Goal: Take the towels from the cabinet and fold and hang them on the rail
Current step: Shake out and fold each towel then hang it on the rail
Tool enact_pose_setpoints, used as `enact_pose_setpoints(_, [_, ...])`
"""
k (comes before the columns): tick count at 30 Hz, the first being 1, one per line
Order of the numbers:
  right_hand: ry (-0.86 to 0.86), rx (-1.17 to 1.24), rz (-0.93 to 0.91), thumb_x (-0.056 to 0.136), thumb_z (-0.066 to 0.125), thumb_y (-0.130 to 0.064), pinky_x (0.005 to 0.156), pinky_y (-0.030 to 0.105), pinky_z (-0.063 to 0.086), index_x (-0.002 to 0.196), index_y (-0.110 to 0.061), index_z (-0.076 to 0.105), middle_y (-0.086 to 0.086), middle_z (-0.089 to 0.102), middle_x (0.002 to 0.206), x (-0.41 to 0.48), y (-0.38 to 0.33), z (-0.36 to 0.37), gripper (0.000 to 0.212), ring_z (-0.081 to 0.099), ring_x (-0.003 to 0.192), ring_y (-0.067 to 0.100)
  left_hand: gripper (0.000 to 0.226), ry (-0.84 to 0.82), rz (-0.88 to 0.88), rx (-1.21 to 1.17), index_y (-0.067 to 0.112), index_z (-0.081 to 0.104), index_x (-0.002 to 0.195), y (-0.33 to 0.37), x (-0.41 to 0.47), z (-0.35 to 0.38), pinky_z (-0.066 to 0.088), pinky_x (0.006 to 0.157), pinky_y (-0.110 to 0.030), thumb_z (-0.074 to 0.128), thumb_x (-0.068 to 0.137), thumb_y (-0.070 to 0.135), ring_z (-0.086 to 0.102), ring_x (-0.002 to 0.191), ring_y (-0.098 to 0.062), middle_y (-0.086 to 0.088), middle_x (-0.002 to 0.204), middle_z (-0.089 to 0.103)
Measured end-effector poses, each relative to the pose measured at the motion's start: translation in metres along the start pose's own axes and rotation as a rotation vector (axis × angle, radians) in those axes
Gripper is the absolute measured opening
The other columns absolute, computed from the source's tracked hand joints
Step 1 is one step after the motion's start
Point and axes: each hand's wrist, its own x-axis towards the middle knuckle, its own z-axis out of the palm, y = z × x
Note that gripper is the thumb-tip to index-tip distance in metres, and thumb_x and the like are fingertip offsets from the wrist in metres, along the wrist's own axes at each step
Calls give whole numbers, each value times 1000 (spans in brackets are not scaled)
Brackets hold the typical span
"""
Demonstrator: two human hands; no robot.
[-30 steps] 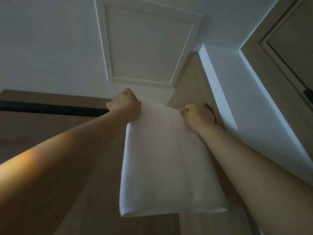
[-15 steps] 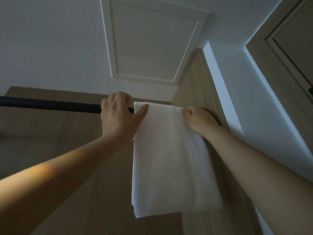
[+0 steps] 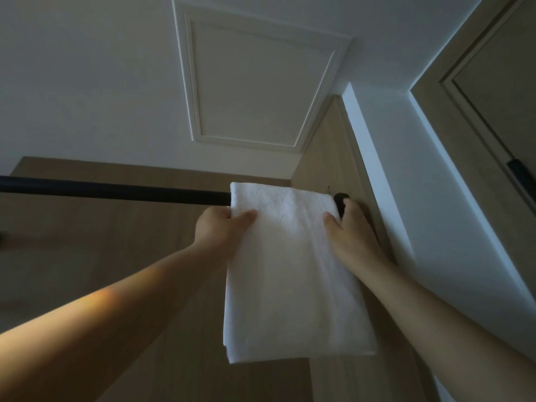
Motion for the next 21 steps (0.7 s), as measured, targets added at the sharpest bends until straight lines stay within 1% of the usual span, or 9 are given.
enact_pose_setpoints(3, [-135, 183, 271, 101, 47, -37, 76, 31, 42, 139, -8, 45, 10, 59, 124, -6, 11, 0, 49, 57, 97, 22, 25, 34, 52, 23, 17, 70, 76, -1, 0, 2, 45, 47, -17, 66, 90, 38, 65, 60, -7, 5, 70, 69])
enact_pose_setpoints(5, [-164, 364, 396, 99, 52, -35, 69, 30, 45, 119, -10, 61, 5, 64, 100, -3, 9, -2, 33, 60, 85, 19, 30, 74, 93, 22, 14, 67, 72, -1, 1, 3, 41, 41, -14, 63, 91, 37, 61, 50, -3, 6, 64, 66])
enact_pose_setpoints(7, [-94, 382, 367, 97, 55, -33, 64, 28, 45, 93, -15, 63, 2, 62, 83, 2, 7, 0, 20, 58, 72, 17, 37, 129, 130, 37, 10, 60, 66, 1, 7, 5, 35, 36, -12, 61, 92, 36, 53, 41, -4, 5, 56, 57])
enact_pose_setpoints(10, [31, 236, 180, 96, 52, -33, 48, 24, 29, 72, -14, 56, -2, 49, 60, 14, 4, 4, 31, 45, 54, 13, 45, 197, 176, 49, 11, 47, 56, 12, 27, 7, 25, 32, -13, 63, 90, 34, 40, 33, -3, 9, 44, 42])
enact_pose_setpoints(12, [72, 226, 159, 96, 52, -31, 50, 27, 28, 76, -8, 60, 1, 52, 65, 26, -3, 3, 31, 49, 62, 20, 48, 214, 192, 118, 15, 41, 53, 22, 42, 8, 26, 33, -19, 66, 89, 35, 39, 33, -4, 8, 42, 38])
enact_pose_setpoints(15, [115, 132, 164, 98, 51, -29, 68, 31, 39, 102, 6, 66, 20, 67, 97, 41, -11, 7, 38, 62, 92, 33, 48, 238, 228, 435, 14, 42, 59, 36, 60, 12, 24, 46, -28, 65, 88, 44, 48, 55, -20, 0, 57, 44])
enact_pose_setpoints(16, [134, 81, 153, 99, 49, -28, 75, 33, 42, 109, 8, 65, 25, 66, 109, 44, -12, 9, 40, 62, 103, 36, 45, 252, 245, 550, 14, 44, 63, 39, 64, 14, 26, 50, -30, 63, 89, 47, 50, 63, -24, -1, 63, 46])
enact_pose_setpoints(18, [170, -11, 110, 102, 46, -27, 85, 35, 44, 115, 9, 60, 28, 62, 121, 44, -14, 13, 41, 58, 113, 39, 41, 292, 276, 739, 13, 48, 79, 41, 66, 20, 32, 60, -32, 56, 92, 50, 54, 78, -28, -3, 78, 52])
enact_pose_setpoints(21, [177, -52, 93, 104, 42, -27, 88, 37, 44, 120, 9, 53, 28, 58, 126, 40, -10, 17, 41, 56, 117, 41, 45, 347, 347, 896, 10, 52, 102, 38, 63, 30, 31, 68, -35, 40, 99, 52, 59, 97, -32, -12, 102, 60])
